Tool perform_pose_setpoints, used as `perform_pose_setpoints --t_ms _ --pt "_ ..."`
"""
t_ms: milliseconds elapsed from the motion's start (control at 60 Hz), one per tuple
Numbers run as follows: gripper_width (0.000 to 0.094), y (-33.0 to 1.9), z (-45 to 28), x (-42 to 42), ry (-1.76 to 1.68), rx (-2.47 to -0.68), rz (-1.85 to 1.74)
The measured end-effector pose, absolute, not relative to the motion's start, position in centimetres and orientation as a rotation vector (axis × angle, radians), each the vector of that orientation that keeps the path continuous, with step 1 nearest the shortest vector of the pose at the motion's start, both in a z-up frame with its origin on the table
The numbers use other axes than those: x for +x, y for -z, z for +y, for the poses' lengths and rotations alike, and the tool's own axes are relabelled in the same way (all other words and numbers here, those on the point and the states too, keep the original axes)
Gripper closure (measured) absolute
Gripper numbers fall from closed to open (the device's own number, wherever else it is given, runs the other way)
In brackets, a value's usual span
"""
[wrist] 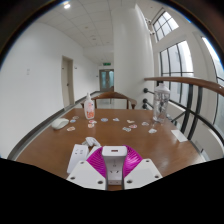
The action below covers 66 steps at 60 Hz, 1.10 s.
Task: Unplug charger
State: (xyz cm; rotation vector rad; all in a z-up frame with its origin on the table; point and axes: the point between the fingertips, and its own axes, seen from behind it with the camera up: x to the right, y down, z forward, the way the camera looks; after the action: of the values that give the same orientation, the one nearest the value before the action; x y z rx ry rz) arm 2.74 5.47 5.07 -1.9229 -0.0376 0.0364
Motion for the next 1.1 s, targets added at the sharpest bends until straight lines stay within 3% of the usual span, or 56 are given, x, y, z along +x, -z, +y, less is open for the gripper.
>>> perform_pose_setpoints --t_ms 50,167,267,350,600,683,850,867,933,967,1033,1100 --pt "0.0765 -5.8 5.4 2.9 -0.057 -1.932 -0.017" --pt "0.0767 -17.5 4.7 5.7 0.000 -1.691 0.038" --pt "0.0768 -20.7 3.5 5.9 -0.084 -1.704 0.038" --pt "0.0767 -18.8 3.0 8.4 0.000 -1.771 0.027" --pt "0.0698 -4.8 2.2 10.8 0.037 -2.064 -0.022" --pt "0.0662 -1.9 2.4 11.5 0.040 -2.126 -0.016" --pt "0.0550 -1.8 3.3 12.4 0.035 -2.135 0.032" --pt "0.0452 -1.8 3.3 12.5 0.037 -2.136 0.041" --pt "0.0213 -1.8 3.4 12.7 0.038 -2.141 0.055" --pt "0.0038 -1.8 3.3 12.7 0.031 -2.144 0.058" --pt "0.0106 -1.9 2.9 12.4 0.001 -2.146 0.073" --pt "0.0108 -2.0 2.0 12.1 -0.028 -2.145 0.099"
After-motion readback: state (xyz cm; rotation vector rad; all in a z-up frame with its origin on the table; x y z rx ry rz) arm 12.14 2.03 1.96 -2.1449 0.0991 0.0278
